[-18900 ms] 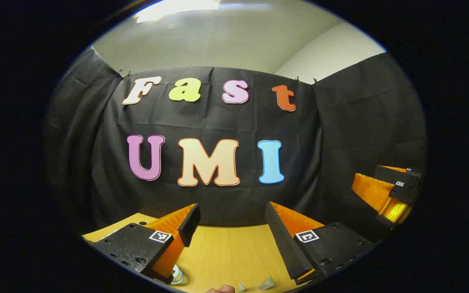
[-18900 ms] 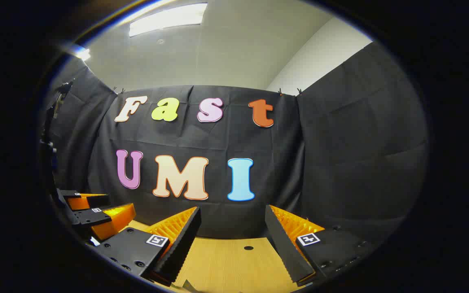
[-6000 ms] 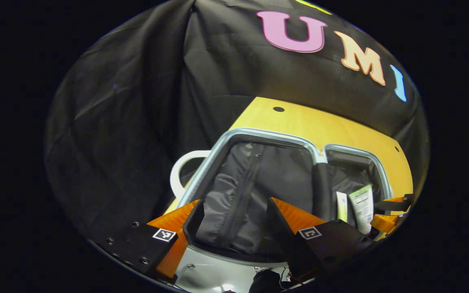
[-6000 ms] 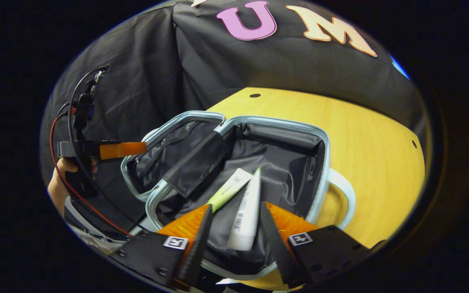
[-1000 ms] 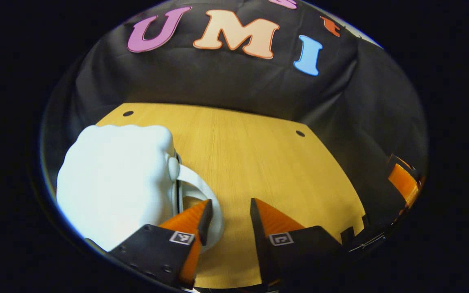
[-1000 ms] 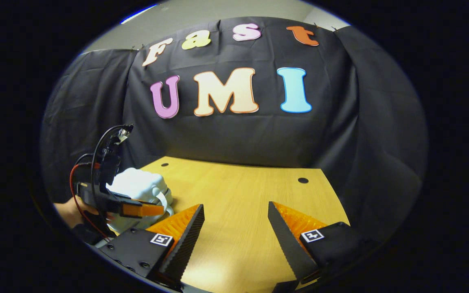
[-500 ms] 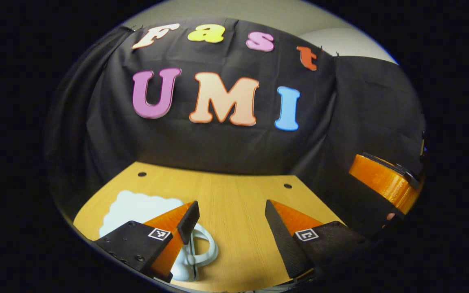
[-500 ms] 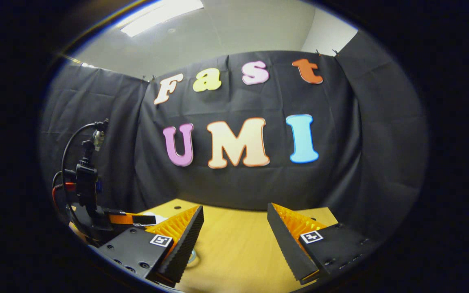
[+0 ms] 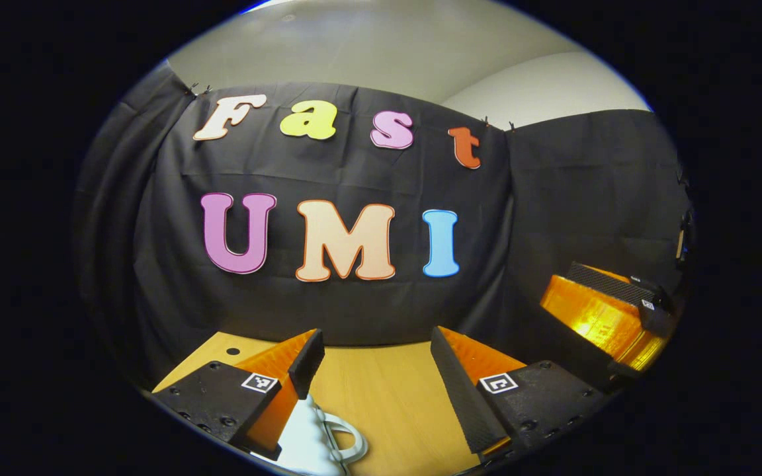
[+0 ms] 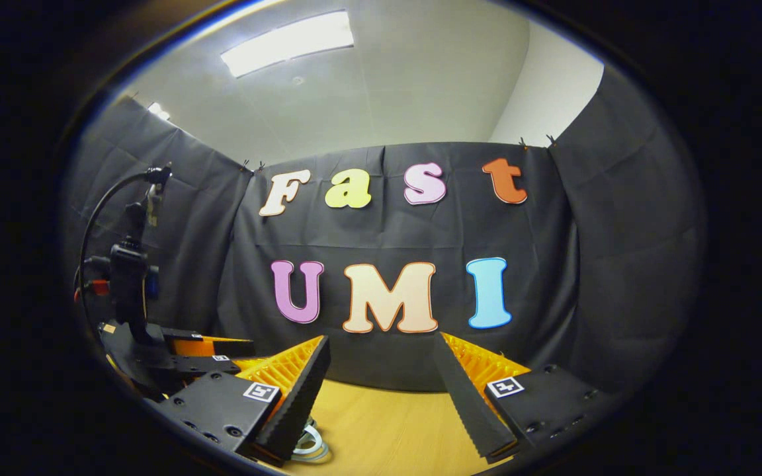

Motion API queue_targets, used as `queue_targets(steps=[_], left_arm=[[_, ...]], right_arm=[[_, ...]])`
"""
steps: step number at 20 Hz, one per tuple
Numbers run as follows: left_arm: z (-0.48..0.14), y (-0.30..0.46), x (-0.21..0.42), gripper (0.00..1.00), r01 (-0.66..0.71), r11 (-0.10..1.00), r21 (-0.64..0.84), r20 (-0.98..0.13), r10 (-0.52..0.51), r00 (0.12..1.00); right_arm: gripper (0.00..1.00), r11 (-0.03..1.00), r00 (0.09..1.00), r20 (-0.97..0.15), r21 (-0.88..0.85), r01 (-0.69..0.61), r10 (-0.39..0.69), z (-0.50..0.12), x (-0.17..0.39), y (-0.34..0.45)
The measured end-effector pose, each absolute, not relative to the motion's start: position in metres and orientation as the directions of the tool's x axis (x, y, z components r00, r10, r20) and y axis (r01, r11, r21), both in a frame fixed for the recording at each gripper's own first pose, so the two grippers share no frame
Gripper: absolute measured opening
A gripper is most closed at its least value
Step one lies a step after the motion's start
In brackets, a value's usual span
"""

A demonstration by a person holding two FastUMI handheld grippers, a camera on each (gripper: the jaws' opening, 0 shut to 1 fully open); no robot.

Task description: First open the suitcase, pack the skin care products into it, and then close the suitcase.

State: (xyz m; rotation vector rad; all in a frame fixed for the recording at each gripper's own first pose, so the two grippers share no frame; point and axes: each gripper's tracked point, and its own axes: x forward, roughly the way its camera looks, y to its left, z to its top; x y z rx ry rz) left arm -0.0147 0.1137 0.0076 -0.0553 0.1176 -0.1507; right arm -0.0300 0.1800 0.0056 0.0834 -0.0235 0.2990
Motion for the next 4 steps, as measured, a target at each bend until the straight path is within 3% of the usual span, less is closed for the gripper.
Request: queue_targets(steps=[4], left_arm=[[0.009, 0.110, -0.014, 0.95, 0.158, 0.987, -0.032, -0.107, -0.161, 0.981]], right_arm=[[0.99, 0.954, 0.957, 0.060, 0.083, -0.287, 0.283, 0.020, -0.031, 0.179]])
